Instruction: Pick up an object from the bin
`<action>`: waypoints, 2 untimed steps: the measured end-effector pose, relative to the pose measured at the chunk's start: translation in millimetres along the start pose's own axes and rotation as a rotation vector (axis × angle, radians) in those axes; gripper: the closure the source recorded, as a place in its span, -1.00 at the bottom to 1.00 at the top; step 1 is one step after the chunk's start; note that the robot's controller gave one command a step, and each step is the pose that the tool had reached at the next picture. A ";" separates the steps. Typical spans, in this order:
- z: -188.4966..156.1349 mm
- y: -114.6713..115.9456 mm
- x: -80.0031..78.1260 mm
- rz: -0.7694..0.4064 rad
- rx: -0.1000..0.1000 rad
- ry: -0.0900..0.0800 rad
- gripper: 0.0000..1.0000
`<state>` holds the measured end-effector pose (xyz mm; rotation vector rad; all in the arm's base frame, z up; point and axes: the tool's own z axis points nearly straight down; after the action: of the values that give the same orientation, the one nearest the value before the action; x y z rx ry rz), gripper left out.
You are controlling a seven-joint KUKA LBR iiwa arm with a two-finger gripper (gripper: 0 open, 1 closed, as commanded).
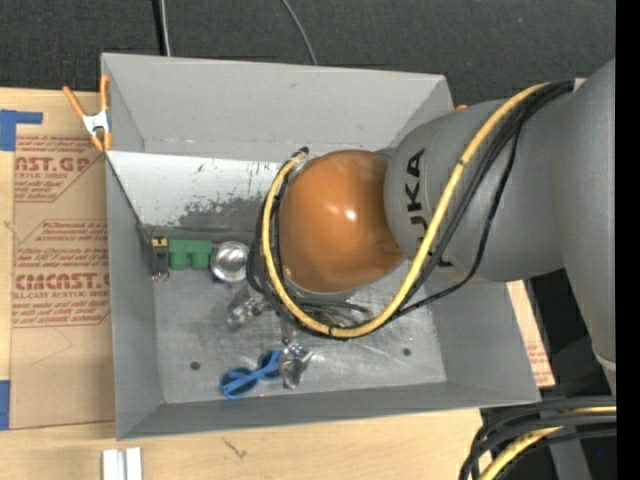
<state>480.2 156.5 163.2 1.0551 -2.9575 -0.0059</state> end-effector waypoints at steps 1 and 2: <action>78.1 -16.3 1.3 0.097 0.001 0.005 -1.00; 74.1 -16.5 -0.3 0.095 0.003 -0.001 1.00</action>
Offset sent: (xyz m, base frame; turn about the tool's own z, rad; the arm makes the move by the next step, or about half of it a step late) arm 0.0108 -0.0130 -0.0734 0.0952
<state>490.6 144.2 89.1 0.9134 -3.0059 -0.0023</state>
